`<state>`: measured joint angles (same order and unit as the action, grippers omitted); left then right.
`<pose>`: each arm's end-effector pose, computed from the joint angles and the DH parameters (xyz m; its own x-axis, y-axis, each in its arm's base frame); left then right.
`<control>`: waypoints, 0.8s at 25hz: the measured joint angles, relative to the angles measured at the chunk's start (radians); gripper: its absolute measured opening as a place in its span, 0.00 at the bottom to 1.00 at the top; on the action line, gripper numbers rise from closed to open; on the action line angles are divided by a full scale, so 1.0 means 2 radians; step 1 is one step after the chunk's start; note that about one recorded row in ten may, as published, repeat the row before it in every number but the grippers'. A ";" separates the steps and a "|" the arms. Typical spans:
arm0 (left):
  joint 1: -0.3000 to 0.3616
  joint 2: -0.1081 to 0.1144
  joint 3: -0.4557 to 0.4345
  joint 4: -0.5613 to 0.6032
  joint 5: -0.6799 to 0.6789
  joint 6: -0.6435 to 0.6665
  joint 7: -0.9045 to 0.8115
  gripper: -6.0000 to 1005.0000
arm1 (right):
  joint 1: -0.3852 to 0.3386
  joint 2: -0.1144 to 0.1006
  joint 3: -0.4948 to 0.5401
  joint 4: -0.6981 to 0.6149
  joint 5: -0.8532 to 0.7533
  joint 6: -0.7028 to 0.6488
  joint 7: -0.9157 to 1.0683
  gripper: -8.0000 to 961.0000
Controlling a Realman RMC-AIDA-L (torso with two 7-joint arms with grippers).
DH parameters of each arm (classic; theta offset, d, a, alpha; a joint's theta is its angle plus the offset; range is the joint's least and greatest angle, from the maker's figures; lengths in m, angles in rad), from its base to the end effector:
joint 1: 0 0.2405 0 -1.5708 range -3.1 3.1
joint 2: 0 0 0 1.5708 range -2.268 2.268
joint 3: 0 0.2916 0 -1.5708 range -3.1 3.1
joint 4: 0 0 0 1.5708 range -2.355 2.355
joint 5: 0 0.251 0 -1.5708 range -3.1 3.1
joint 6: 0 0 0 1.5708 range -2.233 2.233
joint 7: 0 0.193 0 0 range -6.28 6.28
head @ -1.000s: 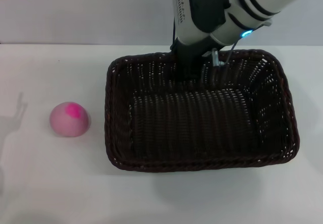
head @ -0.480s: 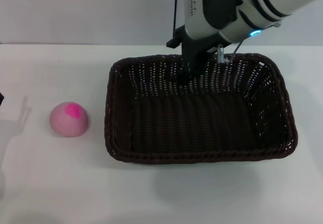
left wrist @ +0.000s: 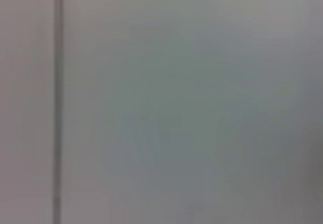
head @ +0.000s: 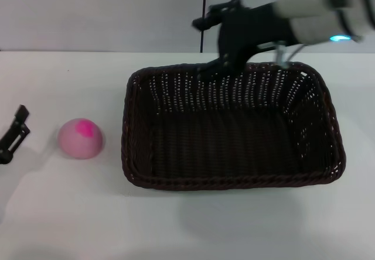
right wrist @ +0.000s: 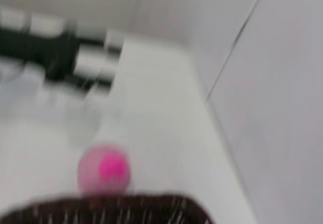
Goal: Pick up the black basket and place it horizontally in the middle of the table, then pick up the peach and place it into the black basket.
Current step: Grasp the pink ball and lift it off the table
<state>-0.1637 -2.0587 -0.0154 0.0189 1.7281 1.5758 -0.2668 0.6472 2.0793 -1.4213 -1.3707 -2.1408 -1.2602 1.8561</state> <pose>-0.4309 0.2648 -0.0336 0.7376 -0.0886 0.6694 0.6354 -0.2445 -0.7325 0.0876 0.4472 -0.0755 0.9902 0.1292 -0.0532 0.1044 -0.9372 -0.3329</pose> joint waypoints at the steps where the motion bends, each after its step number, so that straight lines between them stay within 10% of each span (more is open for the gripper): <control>1: 0.000 0.000 0.050 0.052 0.000 0.012 -0.073 0.75 | -0.053 0.001 0.011 -0.044 0.051 0.009 -0.004 0.86; 8: 0.006 0.000 0.202 0.189 0.004 0.020 -0.249 0.75 | -0.183 0.004 0.066 -0.049 0.251 0.016 -0.068 0.86; 20: -0.026 -0.004 0.242 0.202 0.032 -0.047 -0.257 0.74 | -0.286 0.001 0.090 0.206 0.668 -0.128 -0.387 0.86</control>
<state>-0.2165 -2.0670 0.4687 0.4237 1.7914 1.4814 -0.7808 0.0748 2.0806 -1.2419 -0.9585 -0.8056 -1.5152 1.0816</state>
